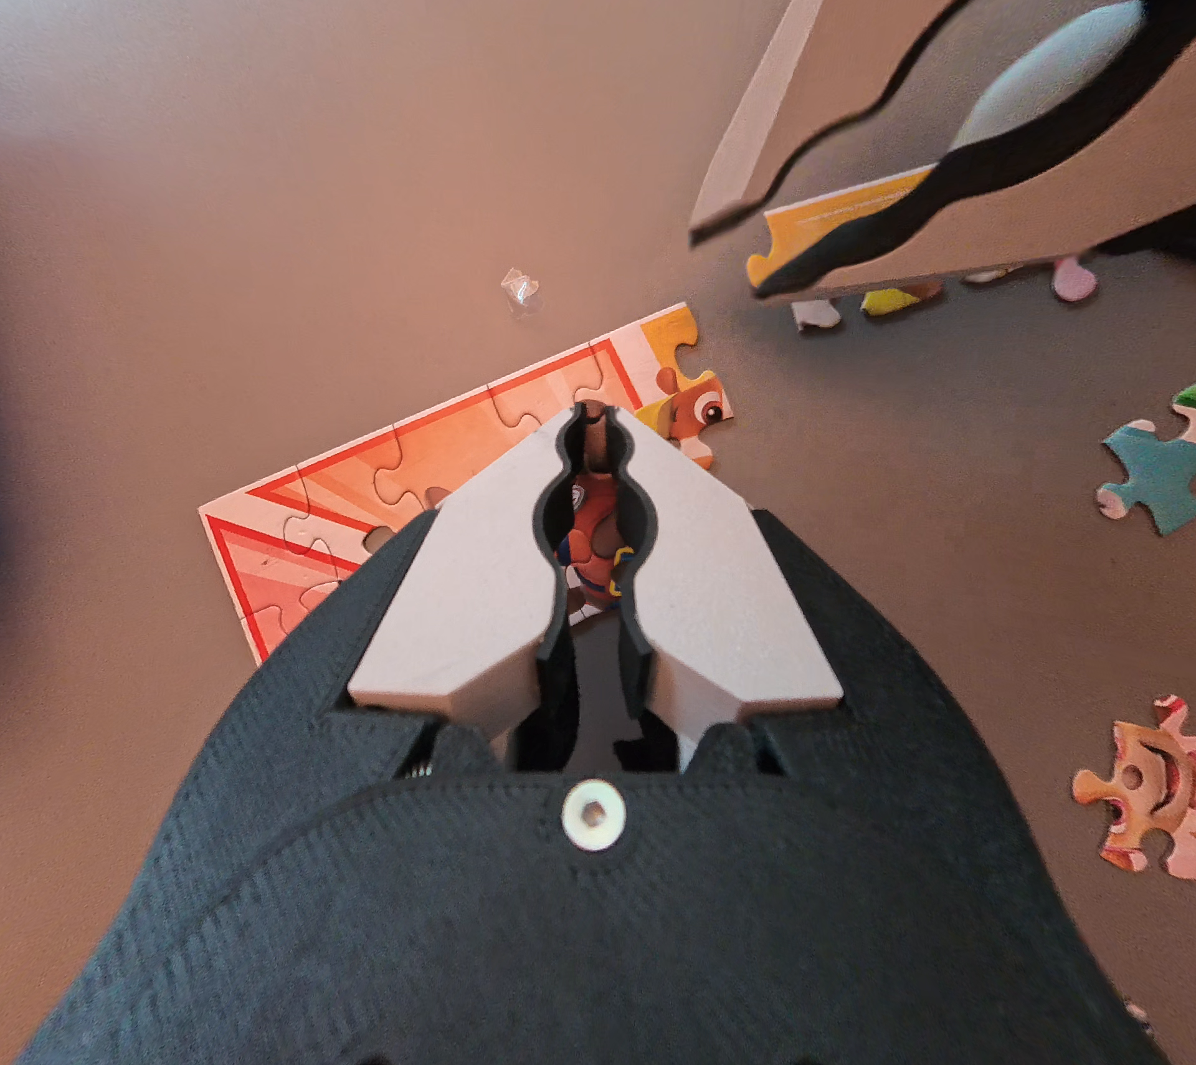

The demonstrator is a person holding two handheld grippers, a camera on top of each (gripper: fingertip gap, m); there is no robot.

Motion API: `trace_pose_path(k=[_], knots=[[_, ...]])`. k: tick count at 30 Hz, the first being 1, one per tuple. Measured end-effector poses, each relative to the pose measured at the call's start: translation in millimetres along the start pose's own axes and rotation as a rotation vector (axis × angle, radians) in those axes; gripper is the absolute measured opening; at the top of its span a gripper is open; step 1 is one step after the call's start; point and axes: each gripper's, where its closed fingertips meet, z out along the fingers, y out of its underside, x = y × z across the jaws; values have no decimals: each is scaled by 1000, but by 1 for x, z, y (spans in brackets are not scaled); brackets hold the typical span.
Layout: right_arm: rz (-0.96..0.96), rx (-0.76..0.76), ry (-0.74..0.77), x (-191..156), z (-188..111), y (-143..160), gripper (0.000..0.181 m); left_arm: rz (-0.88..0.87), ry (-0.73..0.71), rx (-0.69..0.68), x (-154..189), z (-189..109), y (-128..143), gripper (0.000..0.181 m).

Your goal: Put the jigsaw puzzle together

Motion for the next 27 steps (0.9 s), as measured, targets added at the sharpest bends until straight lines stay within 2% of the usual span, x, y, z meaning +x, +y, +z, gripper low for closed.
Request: trace_pose_path(k=[1,4,6,15,27], knots=[[38,-26,-8,-3,-4,8,26,4,-1,-1,1,0,0,6],[154,-93,-67,-17,-13,32,42,17,-10,-15,1,-3,3,8],[229,-102,-122,-30,-16,42,56,4,-13,-24,0,-5,6,16],[380,-20,-211,-41,-12,38,46,-42,-11,-13,-2,-13,14,20],[421,46,-163,-36,-2,22,39,-60,-20,-12,-4,-13,17,18]])
